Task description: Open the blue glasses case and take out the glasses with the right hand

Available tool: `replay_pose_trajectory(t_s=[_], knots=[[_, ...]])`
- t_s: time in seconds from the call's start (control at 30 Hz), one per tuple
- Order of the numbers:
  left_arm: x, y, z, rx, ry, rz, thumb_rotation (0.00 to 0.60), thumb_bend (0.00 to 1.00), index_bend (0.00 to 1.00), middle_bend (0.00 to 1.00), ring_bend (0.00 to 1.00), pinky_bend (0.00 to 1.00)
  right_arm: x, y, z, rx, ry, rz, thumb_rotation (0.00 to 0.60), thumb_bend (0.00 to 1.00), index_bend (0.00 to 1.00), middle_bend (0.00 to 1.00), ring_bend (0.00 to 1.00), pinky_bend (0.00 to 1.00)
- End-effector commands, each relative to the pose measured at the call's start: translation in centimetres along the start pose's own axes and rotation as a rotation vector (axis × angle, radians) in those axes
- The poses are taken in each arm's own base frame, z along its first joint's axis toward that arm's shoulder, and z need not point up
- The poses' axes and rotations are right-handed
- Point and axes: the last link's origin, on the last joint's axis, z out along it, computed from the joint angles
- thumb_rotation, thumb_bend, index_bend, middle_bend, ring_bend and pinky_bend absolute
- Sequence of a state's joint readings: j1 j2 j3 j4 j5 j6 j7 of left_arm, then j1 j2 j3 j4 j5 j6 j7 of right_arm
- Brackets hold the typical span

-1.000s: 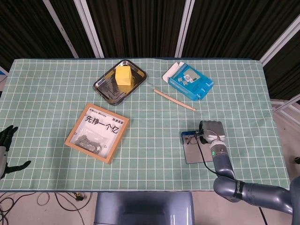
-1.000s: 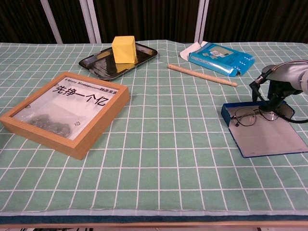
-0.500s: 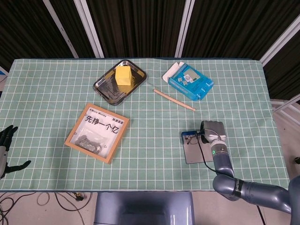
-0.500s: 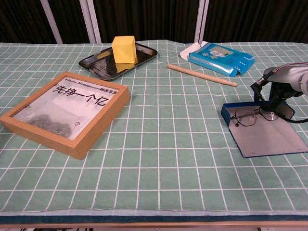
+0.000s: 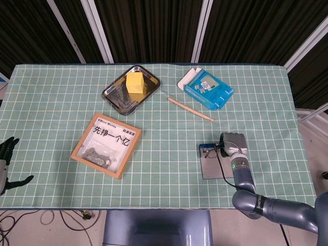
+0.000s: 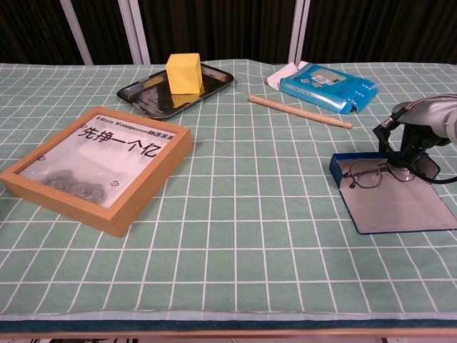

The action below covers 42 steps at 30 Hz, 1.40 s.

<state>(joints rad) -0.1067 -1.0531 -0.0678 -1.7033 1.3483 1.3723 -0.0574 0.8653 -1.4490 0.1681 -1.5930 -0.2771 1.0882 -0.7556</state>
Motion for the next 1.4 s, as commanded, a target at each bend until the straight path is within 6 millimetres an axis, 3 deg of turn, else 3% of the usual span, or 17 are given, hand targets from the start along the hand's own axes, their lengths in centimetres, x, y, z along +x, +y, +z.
replay_pose_trajectory(t_s=[0.03,0.97,1.4], knots=[[0.0,0.0,0.0,0.001,0.0,-0.001,0.6,0.04,0.0,0.0,0.0,0.0,-0.1,0.1,0.1,-0.004,-0.004,0.002,0.6,0.5,0.44,0.92,1.0,1.0],[0.0,0.0,0.0,0.0,0.0,-0.002,0.6,0.04,0.0,0.0,0.0,0.0,0.0,0.0,0.1,-0.009,-0.008,0.016,0.6,0.53,0.53,0.92,1.0,1.0],[0.0,0.0,0.0,0.001,0.0,-0.006,0.6,0.04,0.0,0.0,0.0,0.0,0.7,-1.0,-0.1,-0.003,-0.009,0.129,0.6,0.53,0.56,0.92,1.0,1.0]])
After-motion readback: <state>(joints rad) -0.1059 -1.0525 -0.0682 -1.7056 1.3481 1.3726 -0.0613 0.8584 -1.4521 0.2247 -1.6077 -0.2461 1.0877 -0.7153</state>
